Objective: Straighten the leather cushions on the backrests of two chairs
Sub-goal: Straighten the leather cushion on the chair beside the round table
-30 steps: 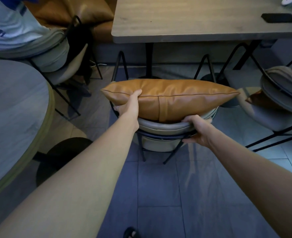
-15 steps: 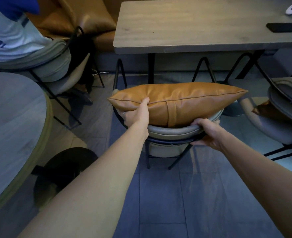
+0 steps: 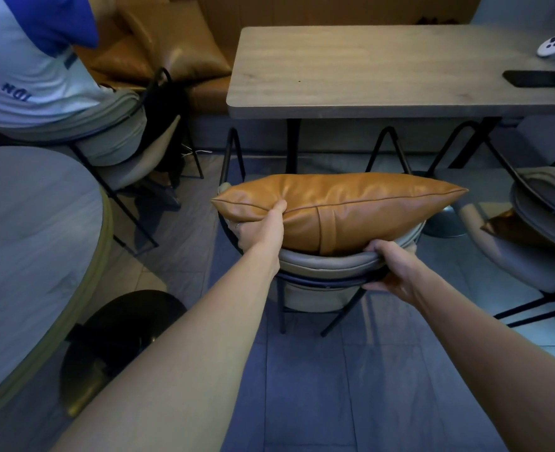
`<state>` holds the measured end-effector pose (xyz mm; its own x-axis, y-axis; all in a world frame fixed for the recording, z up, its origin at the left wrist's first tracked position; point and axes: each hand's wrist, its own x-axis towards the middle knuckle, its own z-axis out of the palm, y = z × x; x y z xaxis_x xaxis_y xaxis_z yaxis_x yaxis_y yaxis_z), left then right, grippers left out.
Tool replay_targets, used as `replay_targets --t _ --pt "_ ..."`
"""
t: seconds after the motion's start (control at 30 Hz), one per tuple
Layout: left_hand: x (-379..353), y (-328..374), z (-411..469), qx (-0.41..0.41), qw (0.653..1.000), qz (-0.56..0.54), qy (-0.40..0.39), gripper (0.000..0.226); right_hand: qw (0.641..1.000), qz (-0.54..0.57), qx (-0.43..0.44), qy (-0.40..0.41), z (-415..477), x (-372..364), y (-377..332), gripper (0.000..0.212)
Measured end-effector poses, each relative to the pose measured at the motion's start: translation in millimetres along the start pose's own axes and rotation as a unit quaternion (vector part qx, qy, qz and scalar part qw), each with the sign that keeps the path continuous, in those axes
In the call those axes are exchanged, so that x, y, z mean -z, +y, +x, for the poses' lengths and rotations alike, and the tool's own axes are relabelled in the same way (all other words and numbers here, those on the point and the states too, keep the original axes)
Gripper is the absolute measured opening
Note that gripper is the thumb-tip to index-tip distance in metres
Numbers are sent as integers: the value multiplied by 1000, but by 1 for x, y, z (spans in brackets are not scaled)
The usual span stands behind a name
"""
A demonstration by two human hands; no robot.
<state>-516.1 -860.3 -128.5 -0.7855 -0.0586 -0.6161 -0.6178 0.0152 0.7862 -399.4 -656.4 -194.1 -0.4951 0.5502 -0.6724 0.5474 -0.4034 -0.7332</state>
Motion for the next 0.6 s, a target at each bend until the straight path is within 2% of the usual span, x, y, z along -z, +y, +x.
replay_targets --t 0.17,0.27,0.6 --pt "11 5 -5 13 998 30 -50 117 999 32 4 26 -41 -16 -6 87" --pt "18 8 -5 17 996 48 -71 123 998 36 12 46 -40 -22 1 77" --pt "25 12 -1 26 993 63 -102 143 996 15 36 85 -30 -27 6 79"
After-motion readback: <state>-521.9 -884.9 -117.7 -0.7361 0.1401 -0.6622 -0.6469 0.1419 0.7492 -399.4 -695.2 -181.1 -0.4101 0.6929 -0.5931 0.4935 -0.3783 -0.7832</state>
